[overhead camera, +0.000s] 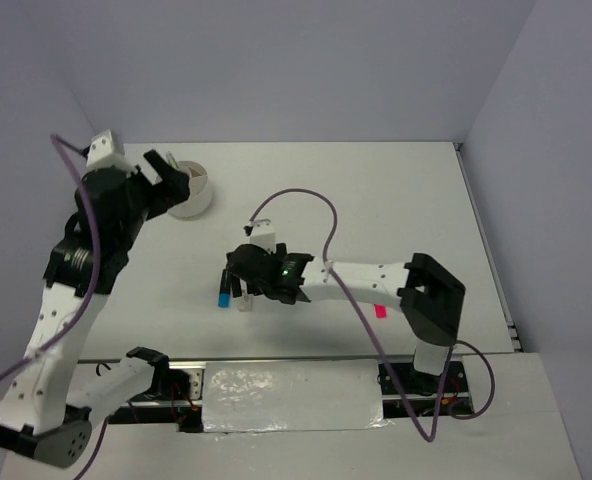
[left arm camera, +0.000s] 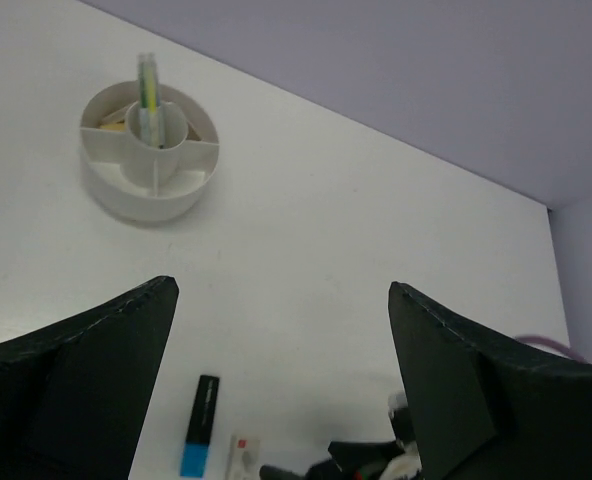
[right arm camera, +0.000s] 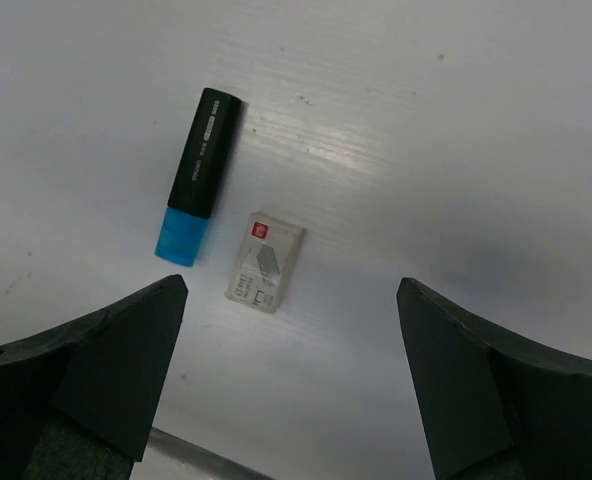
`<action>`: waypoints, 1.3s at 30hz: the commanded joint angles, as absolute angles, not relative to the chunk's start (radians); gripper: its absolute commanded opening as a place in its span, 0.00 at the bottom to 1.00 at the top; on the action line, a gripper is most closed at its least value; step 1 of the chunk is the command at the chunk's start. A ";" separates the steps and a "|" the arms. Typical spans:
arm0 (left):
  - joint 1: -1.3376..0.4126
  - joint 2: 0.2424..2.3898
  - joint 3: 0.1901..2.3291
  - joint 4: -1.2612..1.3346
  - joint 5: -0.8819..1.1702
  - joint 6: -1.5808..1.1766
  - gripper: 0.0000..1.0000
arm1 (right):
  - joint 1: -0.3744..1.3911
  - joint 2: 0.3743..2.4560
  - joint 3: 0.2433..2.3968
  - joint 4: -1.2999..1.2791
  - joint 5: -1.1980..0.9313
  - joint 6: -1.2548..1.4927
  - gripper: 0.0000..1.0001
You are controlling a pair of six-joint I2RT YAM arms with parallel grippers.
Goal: Sort the stationery into containers
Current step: Pick up the stationery from the center of the board.
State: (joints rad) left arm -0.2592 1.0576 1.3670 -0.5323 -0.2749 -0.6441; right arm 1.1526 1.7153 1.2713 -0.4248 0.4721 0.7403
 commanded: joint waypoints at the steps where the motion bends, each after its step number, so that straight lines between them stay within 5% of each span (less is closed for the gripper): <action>1: -0.250 0.939 1.212 -0.606 -0.259 -0.569 0.99 | 1.183 1.821 1.370 -0.474 0.543 0.839 0.92; 4: -0.249 0.838 1.128 -0.705 -0.206 -0.534 0.99 | 1.198 1.897 1.410 -0.460 0.514 0.850 0.77; 10: -0.249 0.693 0.988 -0.758 -0.209 -0.483 0.99 | 1.227 2.039 1.555 -0.570 0.543 0.905 0.73; 22: -0.249 0.653 0.966 -0.776 -0.195 -0.453 0.99 | 1.244 2.098 1.499 -0.586 0.549 0.983 0.62; 27: -0.249 0.657 0.965 -0.775 -0.199 -0.454 0.99 | 1.247 2.112 1.486 -0.563 0.523 0.985 0.45; 30: -0.249 0.661 0.963 -0.773 -0.190 -0.457 0.99 | 1.253 2.074 1.441 -0.525 0.537 0.968 0.18; 39: -0.249 0.703 0.922 -0.666 0.180 -0.555 0.99 | 1.290 1.708 1.039 0.032 0.517 0.584 0.15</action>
State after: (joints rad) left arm -0.2508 0.6895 0.9401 -0.7631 -0.0395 -0.5011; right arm 1.2552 1.8725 1.1309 -0.2447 0.5148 0.7795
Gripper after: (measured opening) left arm 0.994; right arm 0.399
